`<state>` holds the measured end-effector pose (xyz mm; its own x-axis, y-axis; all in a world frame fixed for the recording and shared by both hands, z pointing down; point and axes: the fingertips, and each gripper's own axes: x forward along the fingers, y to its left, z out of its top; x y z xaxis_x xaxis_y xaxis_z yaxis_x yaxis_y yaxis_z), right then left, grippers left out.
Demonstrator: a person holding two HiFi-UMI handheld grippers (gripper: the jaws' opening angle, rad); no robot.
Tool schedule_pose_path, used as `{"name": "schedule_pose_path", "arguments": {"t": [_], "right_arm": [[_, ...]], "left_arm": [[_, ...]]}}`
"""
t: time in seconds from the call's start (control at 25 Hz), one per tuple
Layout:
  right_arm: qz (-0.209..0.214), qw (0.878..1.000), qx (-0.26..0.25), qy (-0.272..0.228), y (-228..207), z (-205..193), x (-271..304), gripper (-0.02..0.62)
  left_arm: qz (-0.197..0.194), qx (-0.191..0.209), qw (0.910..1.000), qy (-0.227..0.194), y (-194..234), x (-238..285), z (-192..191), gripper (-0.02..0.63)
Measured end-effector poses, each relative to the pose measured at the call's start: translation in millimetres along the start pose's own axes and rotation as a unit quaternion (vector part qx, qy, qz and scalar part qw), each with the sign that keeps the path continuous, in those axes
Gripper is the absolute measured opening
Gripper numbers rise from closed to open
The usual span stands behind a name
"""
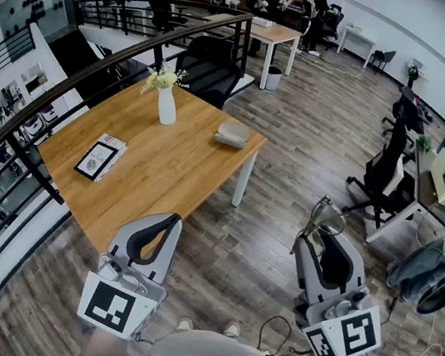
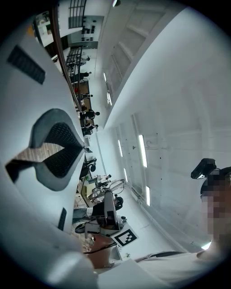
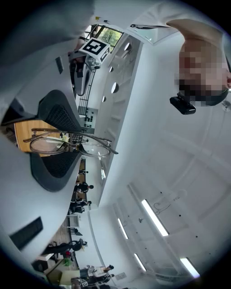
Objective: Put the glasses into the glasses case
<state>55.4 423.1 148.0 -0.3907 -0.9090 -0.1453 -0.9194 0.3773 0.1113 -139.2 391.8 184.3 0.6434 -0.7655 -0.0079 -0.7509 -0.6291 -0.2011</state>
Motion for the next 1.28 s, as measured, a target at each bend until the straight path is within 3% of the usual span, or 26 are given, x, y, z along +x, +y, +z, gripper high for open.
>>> {"name": "schedule_pose_path", "arguments": {"t": [0.48,0.96,1.16,1.28], "right_arm": [[0.017,1.0,0.013,0.009,-16,-9,-15,0.166],[0.028,0.999,0.011,0.022,-68,-35,-50,0.166],[0.013,0.999,-0.027,0.029,-100,-43,-68,0.164],[0.01,0.999,-0.031,0.029,-116,-44,-73,0.164]], "left_arm": [[-0.007,0.009,0.9999,0.01,-24,16,7,0.015],[0.003,0.014,0.9994,0.03,-72,43,-1,0.015],[0.021,0.027,0.9994,-0.002,-91,58,3,0.015],[0.022,0.026,0.9994,-0.001,-103,67,5,0.015]]}}
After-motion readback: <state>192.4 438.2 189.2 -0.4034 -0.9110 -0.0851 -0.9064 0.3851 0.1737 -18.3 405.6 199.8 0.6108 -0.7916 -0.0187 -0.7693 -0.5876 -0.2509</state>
